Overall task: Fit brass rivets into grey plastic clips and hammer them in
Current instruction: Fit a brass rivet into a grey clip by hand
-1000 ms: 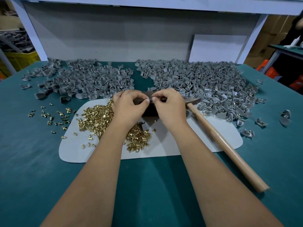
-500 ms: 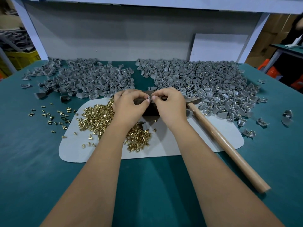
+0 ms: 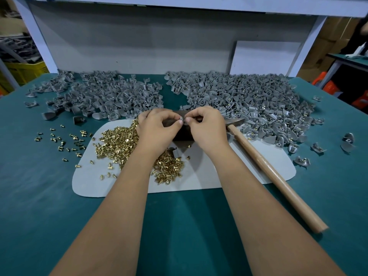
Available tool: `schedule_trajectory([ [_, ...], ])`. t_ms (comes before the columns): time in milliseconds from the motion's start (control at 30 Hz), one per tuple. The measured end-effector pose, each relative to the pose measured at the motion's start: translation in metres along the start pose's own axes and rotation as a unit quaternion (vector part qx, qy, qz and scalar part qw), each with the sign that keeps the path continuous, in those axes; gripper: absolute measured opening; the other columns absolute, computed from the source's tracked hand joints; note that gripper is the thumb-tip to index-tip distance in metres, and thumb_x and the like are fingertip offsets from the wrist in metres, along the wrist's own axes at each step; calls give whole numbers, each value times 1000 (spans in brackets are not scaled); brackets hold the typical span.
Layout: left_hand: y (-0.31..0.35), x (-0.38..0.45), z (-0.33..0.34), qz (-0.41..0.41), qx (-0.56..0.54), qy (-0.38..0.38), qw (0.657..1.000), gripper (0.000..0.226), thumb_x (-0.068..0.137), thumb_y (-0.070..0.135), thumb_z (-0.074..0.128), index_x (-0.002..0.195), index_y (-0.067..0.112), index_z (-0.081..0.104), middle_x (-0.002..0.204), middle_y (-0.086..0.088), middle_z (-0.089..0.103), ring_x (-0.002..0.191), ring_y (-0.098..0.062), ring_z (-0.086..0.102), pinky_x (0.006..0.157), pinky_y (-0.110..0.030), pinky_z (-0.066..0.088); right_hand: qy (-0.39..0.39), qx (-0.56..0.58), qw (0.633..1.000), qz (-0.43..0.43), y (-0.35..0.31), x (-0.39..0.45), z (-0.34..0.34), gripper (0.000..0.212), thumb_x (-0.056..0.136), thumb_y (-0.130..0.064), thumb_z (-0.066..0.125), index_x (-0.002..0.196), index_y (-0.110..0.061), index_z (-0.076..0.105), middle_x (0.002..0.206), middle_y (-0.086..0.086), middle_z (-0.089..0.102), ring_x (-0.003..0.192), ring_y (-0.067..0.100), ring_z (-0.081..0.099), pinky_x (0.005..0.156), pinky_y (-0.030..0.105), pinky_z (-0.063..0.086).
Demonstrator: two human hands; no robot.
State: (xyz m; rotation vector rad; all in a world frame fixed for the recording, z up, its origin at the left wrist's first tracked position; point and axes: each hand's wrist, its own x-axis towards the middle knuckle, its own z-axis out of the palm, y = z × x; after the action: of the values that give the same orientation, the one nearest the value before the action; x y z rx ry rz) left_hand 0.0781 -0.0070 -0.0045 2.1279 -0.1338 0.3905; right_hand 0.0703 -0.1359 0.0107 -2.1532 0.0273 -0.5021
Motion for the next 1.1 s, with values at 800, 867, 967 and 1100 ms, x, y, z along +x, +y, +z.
schedule_trajectory([
  [800, 3, -4, 2, 5, 59, 18, 998, 8, 88, 38, 66, 86, 43, 60, 123, 16, 61, 128, -21, 29, 97, -35, 21, -8, 146, 989, 39, 9, -2, -10, 21, 94, -14, 53, 100, -22, 72, 101, -8, 68, 97, 7, 60, 86, 26, 48],
  [867, 3, -4, 3, 11, 66, 23, 998, 7, 88, 38, 65, 87, 43, 61, 124, 14, 61, 129, -21, 29, 96, -34, 19, -18, 116, 993, 21, 8, -2, -9, 16, 90, -16, 59, 95, -21, 73, 99, -7, 67, 93, 7, 59, 84, 25, 47],
  [967, 1, -3, 5, 21, 84, 29, 996, 9, 88, 38, 64, 96, 39, 69, 123, 13, 61, 129, -21, 29, 99, -36, 19, -17, 60, 998, -14, 7, -2, -4, 9, 85, -15, 66, 90, -18, 74, 98, -4, 65, 95, 12, 59, 87, 29, 47],
  [1100, 2, -1, 7, 44, 117, 40, 991, 13, 89, 39, 64, 97, 36, 73, 119, 15, 62, 126, -18, 29, 89, -32, 14, -3, 20, 1000, -20, 7, -1, -2, 8, 84, -14, 68, 90, -16, 73, 99, 0, 65, 101, 20, 58, 91, 39, 47],
])
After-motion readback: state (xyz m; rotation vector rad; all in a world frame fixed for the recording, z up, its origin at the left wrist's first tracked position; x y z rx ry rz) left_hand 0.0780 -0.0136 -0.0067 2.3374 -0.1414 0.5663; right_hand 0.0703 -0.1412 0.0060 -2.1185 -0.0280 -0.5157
